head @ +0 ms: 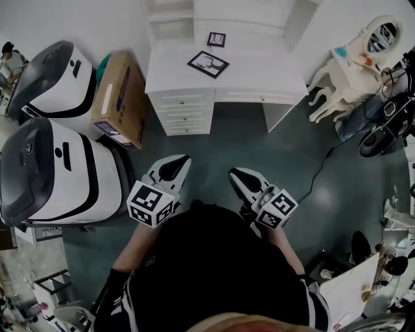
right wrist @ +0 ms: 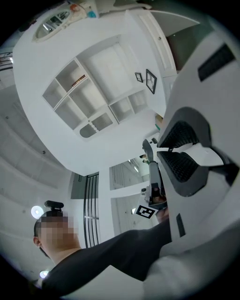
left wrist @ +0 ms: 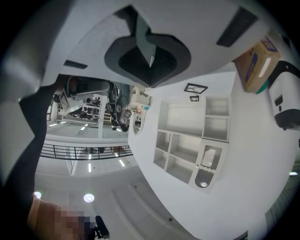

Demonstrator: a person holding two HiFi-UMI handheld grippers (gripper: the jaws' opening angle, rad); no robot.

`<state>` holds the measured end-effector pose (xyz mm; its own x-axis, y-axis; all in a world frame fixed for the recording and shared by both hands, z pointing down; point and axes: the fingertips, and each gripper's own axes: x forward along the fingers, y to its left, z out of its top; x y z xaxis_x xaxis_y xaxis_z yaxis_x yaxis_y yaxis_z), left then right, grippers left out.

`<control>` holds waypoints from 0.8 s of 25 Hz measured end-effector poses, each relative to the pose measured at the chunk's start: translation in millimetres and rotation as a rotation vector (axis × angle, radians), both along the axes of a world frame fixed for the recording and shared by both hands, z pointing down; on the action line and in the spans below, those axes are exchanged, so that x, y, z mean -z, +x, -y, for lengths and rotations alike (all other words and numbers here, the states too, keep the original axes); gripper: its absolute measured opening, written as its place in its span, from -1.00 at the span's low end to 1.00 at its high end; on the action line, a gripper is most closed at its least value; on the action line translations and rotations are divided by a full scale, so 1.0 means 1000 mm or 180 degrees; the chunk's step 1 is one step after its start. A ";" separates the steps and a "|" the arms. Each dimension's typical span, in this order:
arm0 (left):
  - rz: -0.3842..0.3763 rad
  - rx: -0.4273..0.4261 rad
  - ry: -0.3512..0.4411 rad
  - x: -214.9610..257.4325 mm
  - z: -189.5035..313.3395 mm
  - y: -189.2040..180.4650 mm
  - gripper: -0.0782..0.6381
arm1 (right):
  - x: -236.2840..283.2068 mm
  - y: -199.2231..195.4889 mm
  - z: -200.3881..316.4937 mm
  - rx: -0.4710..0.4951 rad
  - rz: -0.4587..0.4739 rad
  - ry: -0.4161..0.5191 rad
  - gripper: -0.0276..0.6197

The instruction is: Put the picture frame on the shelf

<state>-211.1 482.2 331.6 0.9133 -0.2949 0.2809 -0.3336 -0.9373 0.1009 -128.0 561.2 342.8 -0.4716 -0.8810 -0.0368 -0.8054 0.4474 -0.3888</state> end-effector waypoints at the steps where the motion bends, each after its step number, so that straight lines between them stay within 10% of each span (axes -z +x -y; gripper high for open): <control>1: -0.0013 -0.0022 -0.0017 -0.001 0.009 -0.003 -0.76 | 0.000 -0.004 0.012 0.0003 -0.0013 -0.0012 -0.84; 20: 0.0018 0.0134 -0.0158 -0.027 0.113 0.037 -0.76 | -0.017 0.038 0.132 0.0278 0.0053 -0.0126 -0.84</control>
